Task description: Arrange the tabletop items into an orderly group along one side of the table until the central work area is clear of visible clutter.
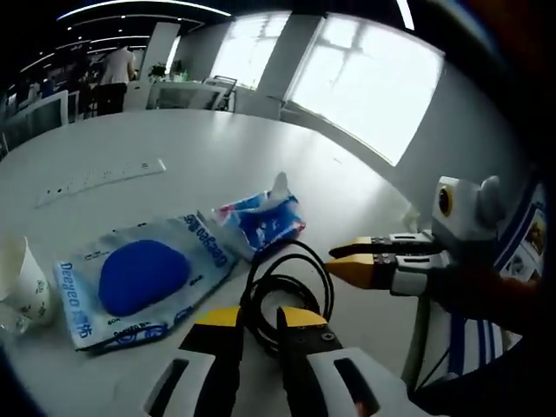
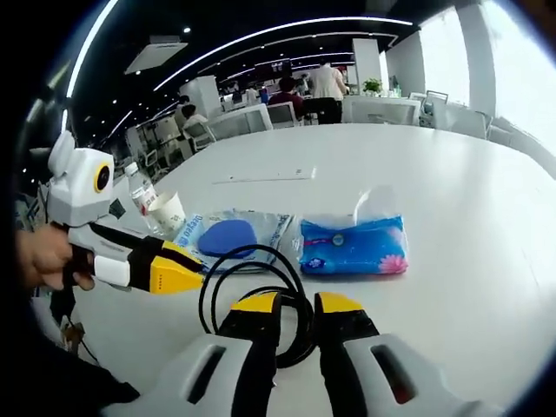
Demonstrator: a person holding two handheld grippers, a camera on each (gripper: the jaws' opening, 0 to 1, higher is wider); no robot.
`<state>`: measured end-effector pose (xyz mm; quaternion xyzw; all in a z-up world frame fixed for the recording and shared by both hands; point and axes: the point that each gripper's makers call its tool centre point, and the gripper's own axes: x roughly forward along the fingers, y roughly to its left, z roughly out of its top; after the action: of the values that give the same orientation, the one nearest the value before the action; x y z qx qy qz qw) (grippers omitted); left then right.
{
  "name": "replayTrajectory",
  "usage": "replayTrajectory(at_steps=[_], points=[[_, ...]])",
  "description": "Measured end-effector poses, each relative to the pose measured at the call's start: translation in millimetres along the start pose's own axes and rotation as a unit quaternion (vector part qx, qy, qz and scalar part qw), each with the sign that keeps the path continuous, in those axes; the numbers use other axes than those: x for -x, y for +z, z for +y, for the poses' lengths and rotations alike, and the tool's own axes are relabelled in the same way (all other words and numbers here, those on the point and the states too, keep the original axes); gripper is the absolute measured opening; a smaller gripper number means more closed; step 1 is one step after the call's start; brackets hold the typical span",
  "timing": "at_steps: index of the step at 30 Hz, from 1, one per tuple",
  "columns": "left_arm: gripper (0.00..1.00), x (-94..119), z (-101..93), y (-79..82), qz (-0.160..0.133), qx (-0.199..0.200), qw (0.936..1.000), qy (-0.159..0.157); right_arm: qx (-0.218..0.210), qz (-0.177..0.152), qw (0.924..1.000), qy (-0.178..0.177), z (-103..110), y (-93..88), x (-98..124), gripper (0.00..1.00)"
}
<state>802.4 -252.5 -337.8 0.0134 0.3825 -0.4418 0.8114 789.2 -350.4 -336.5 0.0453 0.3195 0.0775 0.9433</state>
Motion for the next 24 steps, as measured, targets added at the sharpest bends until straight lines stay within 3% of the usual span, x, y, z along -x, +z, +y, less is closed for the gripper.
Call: replayTrajectory(at_steps=[6, 24], points=[[0.13, -5.7, -1.0, 6.1, 0.0, -0.011, 0.9999, 0.003, 0.025, 0.01, 0.9996, 0.001, 3.6, 0.1, -5.3, 0.09], [0.11, -31.6, 14.2, -14.9, 0.056, -0.019, 0.9982, 0.013, 0.049, 0.059, 0.997, 0.003, -3.9, -25.5, -29.3, 0.02]])
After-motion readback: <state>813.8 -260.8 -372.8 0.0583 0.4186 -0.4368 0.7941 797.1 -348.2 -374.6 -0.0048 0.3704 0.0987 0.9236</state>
